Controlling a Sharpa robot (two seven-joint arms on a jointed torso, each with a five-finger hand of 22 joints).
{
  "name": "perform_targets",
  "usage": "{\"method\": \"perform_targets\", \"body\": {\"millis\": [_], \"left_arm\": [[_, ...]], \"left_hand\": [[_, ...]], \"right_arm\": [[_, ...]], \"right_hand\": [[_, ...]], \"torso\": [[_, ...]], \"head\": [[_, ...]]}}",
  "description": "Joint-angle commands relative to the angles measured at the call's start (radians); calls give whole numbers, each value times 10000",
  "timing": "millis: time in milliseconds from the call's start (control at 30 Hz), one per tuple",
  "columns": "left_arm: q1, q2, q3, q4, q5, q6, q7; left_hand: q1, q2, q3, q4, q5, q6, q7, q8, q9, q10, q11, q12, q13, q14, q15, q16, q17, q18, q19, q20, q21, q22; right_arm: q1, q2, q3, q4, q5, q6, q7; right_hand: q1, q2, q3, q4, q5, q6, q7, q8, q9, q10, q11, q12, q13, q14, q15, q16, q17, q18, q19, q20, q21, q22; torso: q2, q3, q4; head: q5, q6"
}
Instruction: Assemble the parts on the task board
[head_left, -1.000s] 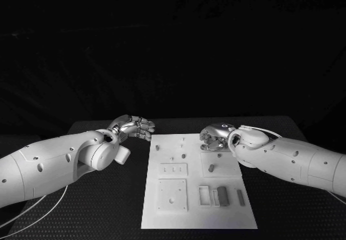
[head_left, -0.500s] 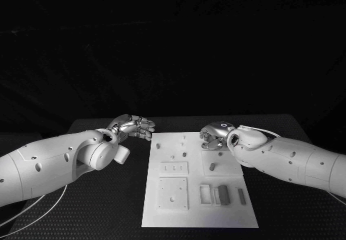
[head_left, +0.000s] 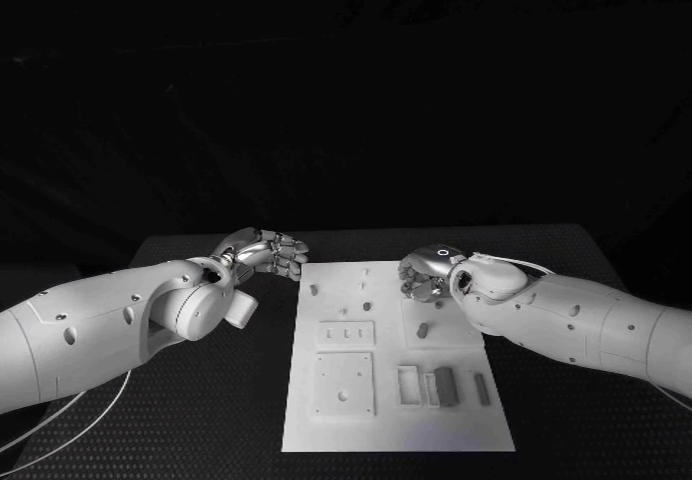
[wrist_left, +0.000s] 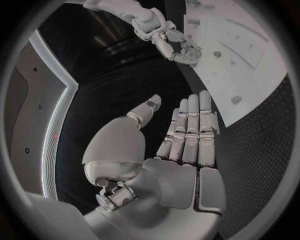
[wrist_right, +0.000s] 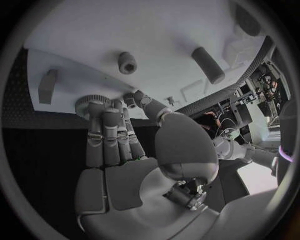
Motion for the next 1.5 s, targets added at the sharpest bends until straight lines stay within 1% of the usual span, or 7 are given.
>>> {"method": "perform_targets", "body": {"millis": [33,433,667,1100,1267,1367,1500], "left_arm": [[12,7,12,13,37,191,52],[12,24,12,5,37,174,22],[13,20,12,27,37,183,-21],[17,15,12,47,37,185,-44],[18,12,12,54,33,185,-45],[20,15,12,49,32,165,-48],[22,12,12,51,20,161,-57]], "left_hand": [[-71,-40,7,64,-19,-56,168,-59,-15,56,27,-55,10,-72,29,-46,15,81,-53,18,-36,19],[-63,-55,11,80,-19,-79,182,-79,-24,35,42,-107,14,-90,38,-92,56,80,-80,24,-51,35],[-52,-62,13,83,-19,-96,214,-93,-29,22,52,-136,17,-93,41,-114,81,81,-86,27,-54,46],[-23,-84,12,78,-19,-149,290,-130,-43,-7,74,-200,26,-97,49,-163,140,81,-106,35,-65,71],[-10,-85,15,72,-19,-155,294,-134,-44,-10,77,-212,30,-97,50,-174,154,83,-110,35,-67,77],[-3,-83,17,70,-18,-155,294,-134,-44,-9,77,-215,31,-97,50,-177,159,83,-111,35,-67,79],[5,-83,18,66,-19,-157,296,-135,-44,-9,78,-221,34,-96,50,-183,167,84,-112,36,-68,83]], "right_arm": [[-32,-5,-38,9,-328,167,-134],[-52,53,-58,11,-344,147,-98],[-89,70,-66,-34,-300,-25,-107],[-149,217,-69,-94,-246,112,-208],[-158,222,-71,-104,-322,166,-323],[-158,222,-72,-82,-428,124,-403],[-158,209,-70,-16,-581,-197,-602]], "right_hand": [[-11,88,-67,-12,22,452,8,44,16,120,-2,63,-23,16,-61,72,-23,477,63,-9,-63,167],[-14,186,-74,-15,24,661,-24,121,43,418,-40,124,-71,29,-99,156,-109,477,118,-30,-64,179],[15,422,-103,-17,20,1134,-137,318,156,1020,-183,320,-2,197,-239,346,-182,477,313,-118,59,206],[-302,218,-161,54,29,1117,-84,243,150,1031,-181,228,-47,160,-241,370,-251,477,305,-123,54,185],[-332,189,-135,60,31,1087,-56,210,143,1008,-170,191,-64,131,-231,366,-272,477,288,-121,36,178],[-241,272,-67,4,35,1112,-63,211,152,1034,-177,183,-68,131,-238,389,-282,477,296,-137,39,183],[-43,616,-18,-51,20,1325,-156,299,216,1271,-256,254,-32,261,-314,638,-192,477,336,-167,103,209]], "torso": [[7,0,-28],[30,15,-10],[40,11,-18],[62,19,-2],[65,10,-8],[66,8,-12],[56,6,-23]], "head": [[38,-53],[59,-89],[70,-129],[87,-168],[89,-184],[92,-181],[91,-171]]}}
